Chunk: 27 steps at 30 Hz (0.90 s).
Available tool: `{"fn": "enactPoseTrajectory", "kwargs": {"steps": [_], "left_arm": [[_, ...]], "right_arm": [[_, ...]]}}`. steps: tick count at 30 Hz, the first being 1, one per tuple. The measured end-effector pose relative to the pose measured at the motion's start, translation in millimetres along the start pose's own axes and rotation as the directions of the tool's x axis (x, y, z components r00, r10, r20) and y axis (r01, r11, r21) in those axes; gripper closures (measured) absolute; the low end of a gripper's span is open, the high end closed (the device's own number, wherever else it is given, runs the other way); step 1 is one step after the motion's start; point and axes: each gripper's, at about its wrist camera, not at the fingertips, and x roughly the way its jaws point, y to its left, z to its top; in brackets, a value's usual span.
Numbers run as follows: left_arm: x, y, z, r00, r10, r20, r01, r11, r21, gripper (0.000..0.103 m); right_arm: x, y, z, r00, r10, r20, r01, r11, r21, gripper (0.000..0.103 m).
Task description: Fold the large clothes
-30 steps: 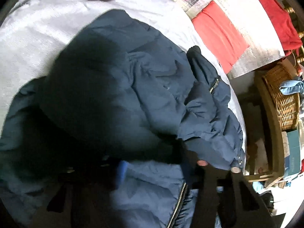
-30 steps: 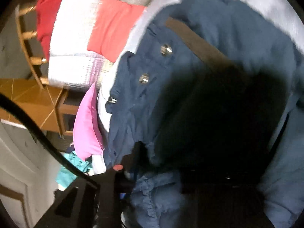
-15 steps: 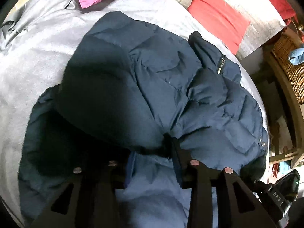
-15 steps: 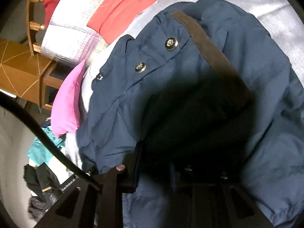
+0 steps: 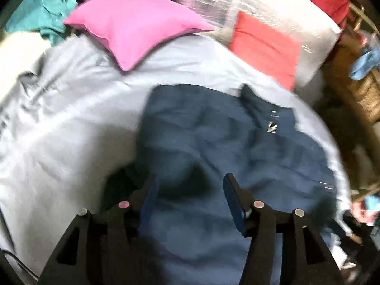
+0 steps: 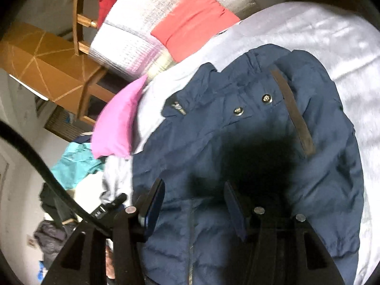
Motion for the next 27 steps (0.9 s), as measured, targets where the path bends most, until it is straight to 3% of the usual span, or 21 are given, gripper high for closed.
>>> {"fn": "enactPoseTrajectory", "kwargs": {"steps": [3, 4, 6, 11, 16, 22, 27], "left_arm": [[30.2, 9.3, 5.8, 0.997, 0.066, -0.045, -0.066, 0.998, -0.003, 0.045], [40.9, 12.8, 5.3, 0.994, 0.083, -0.069, -0.084, 0.996, -0.004, 0.045], [53.1, 17.1, 3.0, 0.993, 0.071, -0.095, -0.071, 0.997, 0.003, 0.043], [46.6, 18.5, 1.5, 0.993, 0.043, -0.107, -0.040, 0.999, 0.027, 0.043], [20.1, 30.9, -8.6, 0.995, 0.015, -0.102, -0.013, 1.000, 0.024, 0.043], [-23.5, 56.3, -36.6, 0.998, 0.016, -0.053, -0.012, 0.997, 0.082, 0.038], [-47.8, 99.0, -72.9, 0.998, 0.011, -0.063, -0.009, 0.999, 0.033, 0.038]], "right_arm": [[25.6, -20.4, 5.9, 0.995, -0.093, -0.040, 0.095, 0.995, 0.041, 0.052], [34.0, -26.7, 6.7, 0.992, -0.102, -0.073, 0.106, 0.993, 0.059, 0.059], [44.8, -38.7, 7.8, 0.990, -0.099, -0.100, 0.108, 0.991, 0.081, 0.067], [32.9, -41.7, 8.1, 0.992, -0.070, -0.108, 0.080, 0.992, 0.093, 0.067], [1.3, -38.5, 5.5, 0.998, -0.043, -0.044, 0.045, 0.997, 0.063, 0.053], [-47.3, -44.9, 0.0, 0.999, -0.030, 0.045, 0.028, 0.999, 0.030, 0.052], [-83.1, -59.9, -17.5, 0.996, -0.009, 0.091, 0.006, 0.999, 0.039, 0.046]]}}
